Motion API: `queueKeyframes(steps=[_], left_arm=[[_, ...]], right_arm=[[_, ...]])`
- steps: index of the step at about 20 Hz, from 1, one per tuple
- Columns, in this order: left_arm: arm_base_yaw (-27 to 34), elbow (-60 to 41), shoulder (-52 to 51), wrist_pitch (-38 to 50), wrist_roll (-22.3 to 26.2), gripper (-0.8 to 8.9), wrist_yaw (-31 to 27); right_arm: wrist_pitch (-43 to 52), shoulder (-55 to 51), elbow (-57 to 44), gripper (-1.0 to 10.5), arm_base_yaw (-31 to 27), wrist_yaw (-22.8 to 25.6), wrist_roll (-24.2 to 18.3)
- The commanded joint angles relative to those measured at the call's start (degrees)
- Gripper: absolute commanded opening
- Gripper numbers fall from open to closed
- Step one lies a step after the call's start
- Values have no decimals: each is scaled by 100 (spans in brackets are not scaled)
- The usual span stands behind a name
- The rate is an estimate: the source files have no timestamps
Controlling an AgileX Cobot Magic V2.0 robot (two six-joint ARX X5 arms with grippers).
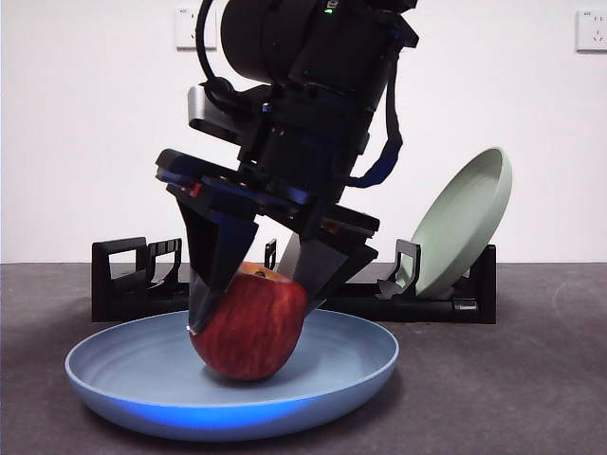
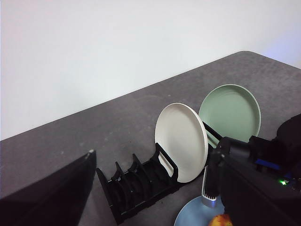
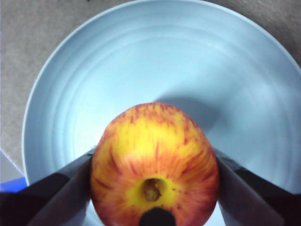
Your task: Take the blue plate from the plate rack,put the plate on the table,take the apple from the table,put the apple in the plate
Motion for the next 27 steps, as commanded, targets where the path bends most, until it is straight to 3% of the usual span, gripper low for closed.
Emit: queueKeyframes(steps=[1,9,15,19,20,21,23,25,27], left_arm=[[13,-4,0,48,48,408,-7],[13,-4,114,4,48,408,-7],[13,-4,372,7,52,408,11],[13,-4,723,79,138,404,15],[13,-4,822,144,227,390,15],[15,-4,898,184,308,297,17],[15,-4,1058,188,610,-32,20],[35,-4,1211,223,667,-8,39],[85,-4,1281,227,673,-8,98]], right_arm=[[11,57,-4,483,31,15,-90],[9,-33,42,515,57,15,-87],[-120,-999,125,503,46,31,-90],[-256,-1974,125,496,-20,809,-175],[-328,-2238,125,454,-68,973,-179],[-387,-2441,125,384,-118,1091,-179],[-522,-2876,125,239,-251,1279,-181],[-678,-3274,125,42,-413,1287,-188],[-852,-3571,125,-11,-562,1296,-321]])
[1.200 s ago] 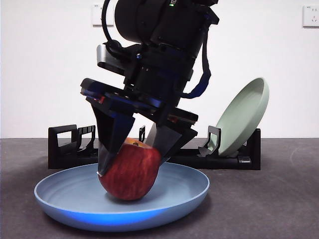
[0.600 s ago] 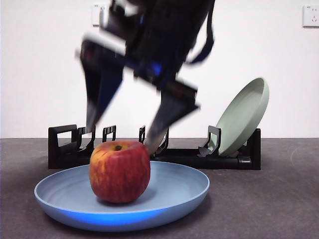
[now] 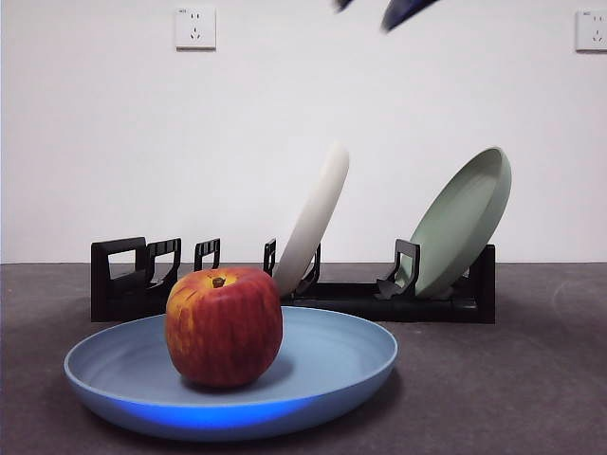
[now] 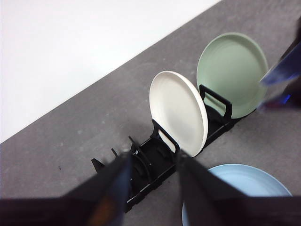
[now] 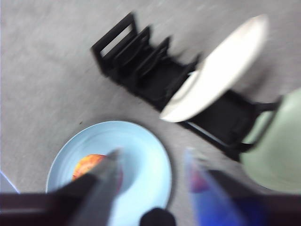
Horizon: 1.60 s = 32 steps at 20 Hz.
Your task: Take the blue plate from the plate rack,put the plate on the table,take the apple from the table,put the apple in the plate
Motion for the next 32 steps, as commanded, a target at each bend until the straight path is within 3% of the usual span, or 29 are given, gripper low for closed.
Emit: queueKeyframes(steps=[1,8,12,18,32], left_arm=[[101,-4,39,70,101,-8,267],[1381,-216,-28,155,92,-8,1786],[2074,-1292,-466,1032,-120,-8,2533],[2214,-2968,-1574,1950,-623,-8,2673],[2208,-2999,-1749,1753,-682,-4,2651]], right_arm=[[-166,-214,9,-11,-118,66,-173],[-225,-828,-304,-12,-348,52,-321],[380,-1414,-1325,-12,-348,39,-308],[540,-2135,-2127,-11,-348,-262,-256],[490,-2240,-2124,1,-348,-221,-168]])
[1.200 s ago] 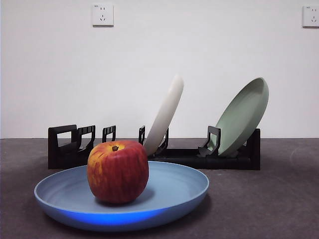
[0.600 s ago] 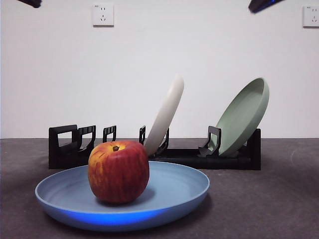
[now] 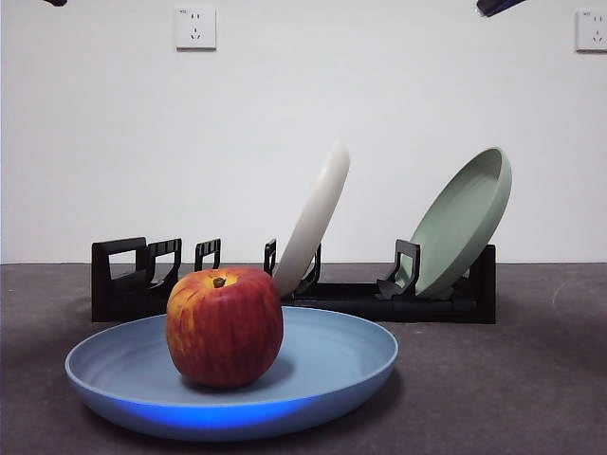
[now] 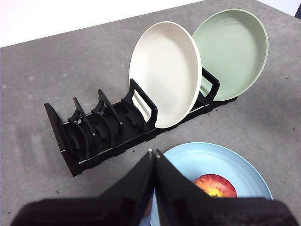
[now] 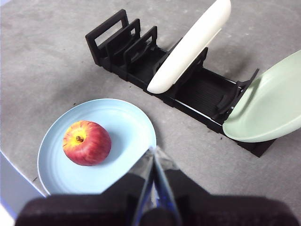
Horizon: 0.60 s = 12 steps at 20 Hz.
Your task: Take the blue plate from the plate rack,put the plate on the table,take the apple from the table,put the apple in the plate
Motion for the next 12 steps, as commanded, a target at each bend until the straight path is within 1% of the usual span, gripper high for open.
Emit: queueKeyframes(steps=[1,6,7,8,10,12], left_arm=[[7,-20,-15,24,-37,-4,-4],[7,-20,-15,22,-33,-4,-4],[9,-20,-26,-48,474,-3,-55],[129,-24,-118,-125,796,-3,-186],[675,-168,-431,-24,957,-3,-90],[1523,-643,-892,420,831,-3,413]], right_arm=[[13,-4,-50,1,-2,15,61],[13,-4,-50,1,-2,15,61],[13,-4,-50,1,-2,15,61],[13,-4,-50,1,-2,15,61],[11,-4,-50,1,-2,11,61],[11,-4,-50,1,-2,17,61]])
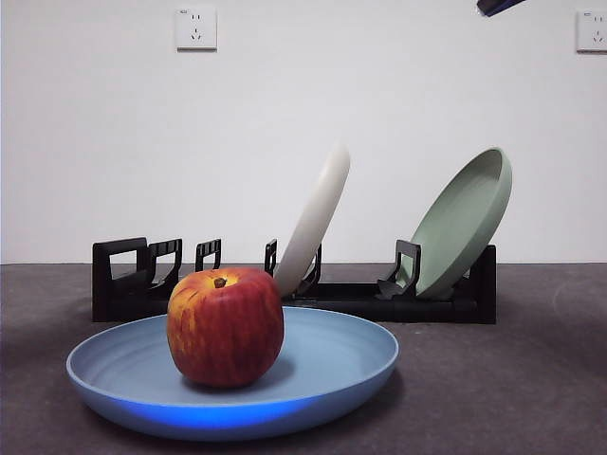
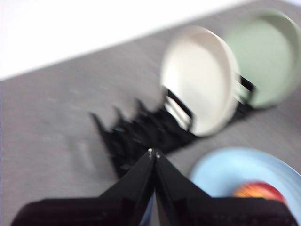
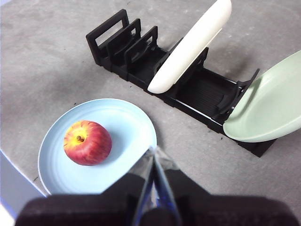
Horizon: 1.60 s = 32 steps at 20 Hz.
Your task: Take the blue plate from the plate rack,put the plate on the table,take the apple from the table,put the apple in the plate
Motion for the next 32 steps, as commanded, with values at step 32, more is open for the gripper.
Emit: queueKeyframes(steps=[32], left_arm=[[3187,-4240,-3204,1906,-935,-3,942]], right_arm=[[20,-4,-50,1,-2,15,61]])
